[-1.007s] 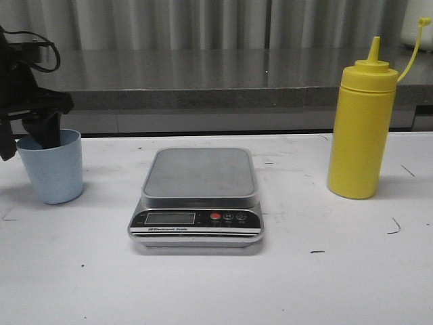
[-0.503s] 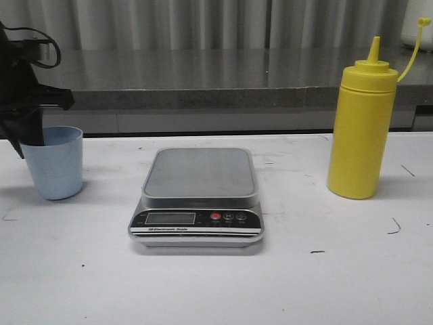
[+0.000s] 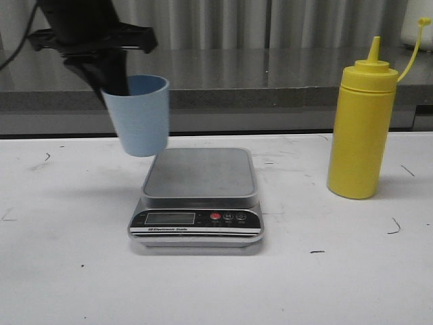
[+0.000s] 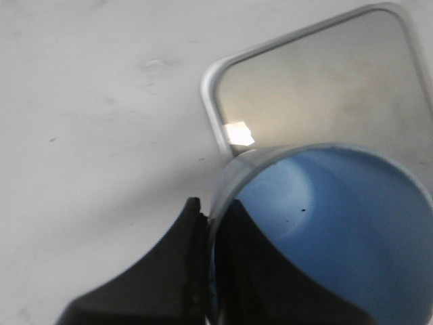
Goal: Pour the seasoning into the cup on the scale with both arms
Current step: 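Lift the blue cup with the left gripper and set it on the scale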
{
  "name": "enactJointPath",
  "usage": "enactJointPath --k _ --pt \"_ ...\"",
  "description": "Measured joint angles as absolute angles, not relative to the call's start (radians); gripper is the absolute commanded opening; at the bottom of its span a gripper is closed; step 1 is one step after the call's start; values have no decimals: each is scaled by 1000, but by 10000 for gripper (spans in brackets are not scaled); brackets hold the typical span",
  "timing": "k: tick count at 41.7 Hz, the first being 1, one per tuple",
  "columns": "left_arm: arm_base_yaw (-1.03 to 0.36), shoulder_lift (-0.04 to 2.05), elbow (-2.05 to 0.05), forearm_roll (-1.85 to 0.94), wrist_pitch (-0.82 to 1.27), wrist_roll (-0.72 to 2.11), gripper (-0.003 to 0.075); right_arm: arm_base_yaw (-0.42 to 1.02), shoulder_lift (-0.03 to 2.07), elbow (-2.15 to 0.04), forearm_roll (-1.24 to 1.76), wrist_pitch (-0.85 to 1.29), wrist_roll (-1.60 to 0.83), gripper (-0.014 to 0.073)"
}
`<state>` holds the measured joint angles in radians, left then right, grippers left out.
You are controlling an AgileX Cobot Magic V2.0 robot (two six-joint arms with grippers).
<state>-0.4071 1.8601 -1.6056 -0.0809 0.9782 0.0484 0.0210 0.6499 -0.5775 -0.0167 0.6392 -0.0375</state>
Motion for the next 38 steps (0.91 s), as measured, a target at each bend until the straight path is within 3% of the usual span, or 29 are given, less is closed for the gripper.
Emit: enactJointPath --k 9,38 --pt "-505 1903 -1631 -84 919 10 -20 21 650 -577 -17 639 -38 498" --pt "-508 2034 -1754 -54 949 -30 -17 21 650 -577 -17 639 -38 498"
